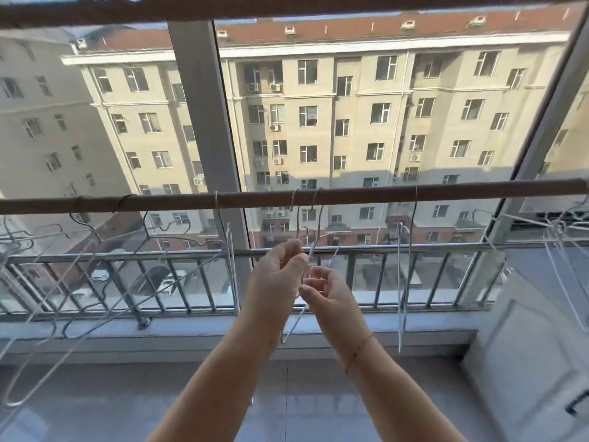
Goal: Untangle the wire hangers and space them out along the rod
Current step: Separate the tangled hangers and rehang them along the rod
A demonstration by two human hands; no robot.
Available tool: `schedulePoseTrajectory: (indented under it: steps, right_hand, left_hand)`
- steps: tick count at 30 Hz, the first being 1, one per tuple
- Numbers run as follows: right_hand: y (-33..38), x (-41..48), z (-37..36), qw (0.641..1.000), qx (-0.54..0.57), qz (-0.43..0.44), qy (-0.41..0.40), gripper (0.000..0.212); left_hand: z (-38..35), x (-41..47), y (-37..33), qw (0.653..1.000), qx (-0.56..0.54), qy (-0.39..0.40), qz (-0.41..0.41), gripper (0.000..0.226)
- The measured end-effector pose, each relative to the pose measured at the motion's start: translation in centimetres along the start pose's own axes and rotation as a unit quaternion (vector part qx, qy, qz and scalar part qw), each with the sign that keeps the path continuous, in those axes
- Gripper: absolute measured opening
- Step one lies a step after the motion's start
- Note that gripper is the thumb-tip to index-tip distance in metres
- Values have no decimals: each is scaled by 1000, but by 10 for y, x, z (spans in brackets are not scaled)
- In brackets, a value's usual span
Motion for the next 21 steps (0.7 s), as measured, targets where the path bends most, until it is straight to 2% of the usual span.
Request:
schedulePoseTrajectory:
  steps: [2, 6, 8, 9, 13, 16, 21]
  right_hand:
    - [-3, 6, -4, 998, 53, -31, 9, 46]
    - [-3, 9, 2, 988, 148, -33, 13, 35]
    - [0, 10, 10, 992, 129, -6, -13, 28]
    - [3, 11, 14, 992, 120, 8, -22, 24]
    - [20, 24, 31, 993, 100, 44, -41, 17]
    - [26, 33, 44, 993, 106, 40, -36, 21]
    - [3, 24, 58, 998, 42, 32, -35, 19]
  left_hand:
    - [-3, 1, 4, 999, 5, 16, 36, 33]
    - [-15, 4, 3, 995, -6, 42, 87, 31]
    - [-22, 7, 0, 993, -18, 53, 106, 12]
    - [-26, 10, -2, 992, -26, 59, 109, 9]
    - [-41, 33, -5, 991, -59, 59, 105, 15]
    - [-51, 52, -3, 990, -74, 29, 113, 18]
    - [-68, 64, 26, 979, -105, 1, 172, 16]
Point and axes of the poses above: each hand's wrist, its own x-axis towards the middle knuckle, its own z-axis out of the back of the hand, y = z × x, the point moved 1 cm from there along x, towards the middle knuckle, and after that the axes turned 3 degrees about -x, right-handed, at the moved point
